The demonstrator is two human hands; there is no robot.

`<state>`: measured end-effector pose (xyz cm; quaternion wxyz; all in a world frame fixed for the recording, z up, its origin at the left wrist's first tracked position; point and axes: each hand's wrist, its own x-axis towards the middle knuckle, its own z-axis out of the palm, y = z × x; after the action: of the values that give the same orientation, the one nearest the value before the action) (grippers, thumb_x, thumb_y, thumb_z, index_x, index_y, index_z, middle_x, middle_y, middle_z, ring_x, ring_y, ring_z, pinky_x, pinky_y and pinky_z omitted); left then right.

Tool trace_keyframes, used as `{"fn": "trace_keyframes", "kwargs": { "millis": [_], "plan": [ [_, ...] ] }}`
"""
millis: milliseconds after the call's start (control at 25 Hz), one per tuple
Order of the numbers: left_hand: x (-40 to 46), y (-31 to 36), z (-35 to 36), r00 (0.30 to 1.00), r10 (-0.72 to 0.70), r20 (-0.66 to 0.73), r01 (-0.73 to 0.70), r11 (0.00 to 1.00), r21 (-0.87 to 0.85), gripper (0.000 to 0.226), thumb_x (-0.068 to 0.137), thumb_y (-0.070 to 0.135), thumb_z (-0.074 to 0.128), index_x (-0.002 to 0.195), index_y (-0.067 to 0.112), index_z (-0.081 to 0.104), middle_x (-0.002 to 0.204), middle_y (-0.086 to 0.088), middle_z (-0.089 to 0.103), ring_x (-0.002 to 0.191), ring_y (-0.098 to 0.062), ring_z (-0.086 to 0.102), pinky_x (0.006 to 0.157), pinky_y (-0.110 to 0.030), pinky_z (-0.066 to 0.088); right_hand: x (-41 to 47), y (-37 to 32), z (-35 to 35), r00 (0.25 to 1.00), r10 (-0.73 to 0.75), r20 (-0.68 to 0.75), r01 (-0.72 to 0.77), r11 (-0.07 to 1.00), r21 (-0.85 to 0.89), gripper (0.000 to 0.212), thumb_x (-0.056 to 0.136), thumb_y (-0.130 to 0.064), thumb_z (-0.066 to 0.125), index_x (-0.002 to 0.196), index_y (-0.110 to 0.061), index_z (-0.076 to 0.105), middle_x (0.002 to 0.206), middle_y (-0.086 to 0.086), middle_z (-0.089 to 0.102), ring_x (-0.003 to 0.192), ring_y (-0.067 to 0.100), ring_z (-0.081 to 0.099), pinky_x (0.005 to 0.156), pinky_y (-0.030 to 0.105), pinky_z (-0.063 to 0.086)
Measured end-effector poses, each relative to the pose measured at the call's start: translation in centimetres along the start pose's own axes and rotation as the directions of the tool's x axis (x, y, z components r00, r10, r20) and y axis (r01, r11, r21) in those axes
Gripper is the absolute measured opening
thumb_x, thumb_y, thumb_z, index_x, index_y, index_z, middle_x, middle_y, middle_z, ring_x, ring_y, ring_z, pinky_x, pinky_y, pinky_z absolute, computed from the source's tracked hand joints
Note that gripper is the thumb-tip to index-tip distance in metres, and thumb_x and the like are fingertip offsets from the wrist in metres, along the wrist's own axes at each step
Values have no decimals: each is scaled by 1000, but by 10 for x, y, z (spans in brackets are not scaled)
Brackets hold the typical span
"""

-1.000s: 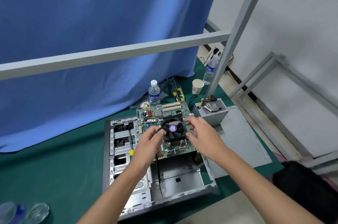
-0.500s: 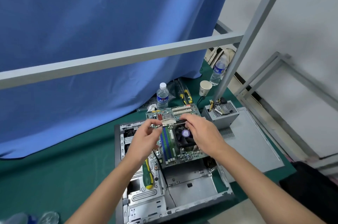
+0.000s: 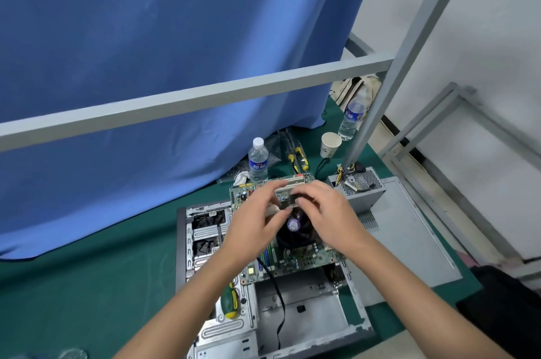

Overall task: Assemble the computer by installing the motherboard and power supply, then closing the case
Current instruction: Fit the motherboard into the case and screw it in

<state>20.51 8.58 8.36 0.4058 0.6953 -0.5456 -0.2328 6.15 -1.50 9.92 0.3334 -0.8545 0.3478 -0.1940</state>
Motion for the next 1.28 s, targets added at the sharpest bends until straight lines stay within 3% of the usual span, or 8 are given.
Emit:
{"fn": "trace_keyframes", "kwargs": {
  "millis": [120, 240, 360, 480, 560, 720, 1120, 1280],
  "plan": [
    [10, 4, 9, 999, -2, -48, 1, 1000, -13, 17, 97, 31, 63, 111, 23, 63, 92, 17, 63, 69, 5, 54, 65, -20, 41, 6, 8, 1, 999, 22, 47, -23, 1000, 16, 20, 98, -16, 58, 111, -13, 72, 101, -7, 64, 95, 10, 58, 91, 28, 46],
    [16, -4, 8, 964, -245, -98, 223, 956, -192, 14, 97, 31, 62, 89, 19, 62, 71, 5, 60, 60, -8, 49, 59, -28, 42, 8, 20, 6, 987, 159, -6, -159, 987, 37, 26, 95, -38, 60, 108, -18, 71, 104, -8, 65, 98, 9, 59, 92, 37, 50],
    [15, -20, 7, 869, -493, -54, 440, 816, -374, 17, 98, 27, 61, 93, 11, 64, 80, -9, 66, 55, -9, 53, 50, -25, 45, 0, 37, 27, 913, 221, 342, -125, 952, -281, 74, 86, -46, 68, 149, -28, 35, 154, -4, 28, 141, 17, 25, 116, 47, 31],
    [2, -37, 10, 766, -643, 11, 573, 675, -465, 14, 99, 24, 60, 96, 11, 65, 83, 1, 71, 50, -5, 53, 44, -21, 41, 0, 57, 49, 820, 147, 553, 179, 852, -492, 110, 77, -35, 80, 157, -26, 5, 163, -4, 0, 150, 27, -4, 119, 56, 11],
    [-9, -48, 10, 711, -703, 18, 622, 616, -483, 13, 99, 23, 61, 97, 11, 66, 82, 2, 72, 48, -4, 52, 43, -19, 39, 12, 65, 52, 830, 100, 549, 240, 825, -512, 111, 76, -24, 81, 156, -22, 5, 161, 2, 12, 150, 28, 4, 119, 55, 12],
    [-29, -61, 3, 641, -768, 0, 658, 548, -516, 11, 99, 19, 59, 97, 11, 67, 80, 2, 73, 43, -3, 49, 39, -18, 36, 28, 66, 53, 825, 58, 563, 288, 813, -505, 102, 72, -20, 82, 152, -15, 19, 146, 4, 33, 131, 24, 31, 106, 42, 42],
    [-50, -77, -2, 640, -768, -21, 684, 582, -440, 14, 98, 20, 60, 93, 10, 68, 66, 9, 71, 41, -1, 48, 37, -16, 34, -29, 63, 33, 820, 3, 573, 292, 858, -422, 106, 67, -30, 85, 152, -23, 22, 139, -7, 35, 121, 15, 31, 103, 38, 41],
    [-54, -83, 9, 672, -740, 44, 681, 593, -430, 14, 98, 20, 61, 96, 7, 66, 87, -3, 76, 48, -8, 52, 40, -18, 36, -55, 64, 38, 822, 34, 569, 255, 871, -420, 106, 67, -31, 86, 152, -24, 22, 140, -9, 34, 120, 13, 30, 104, 35, 39]
  ]
}}
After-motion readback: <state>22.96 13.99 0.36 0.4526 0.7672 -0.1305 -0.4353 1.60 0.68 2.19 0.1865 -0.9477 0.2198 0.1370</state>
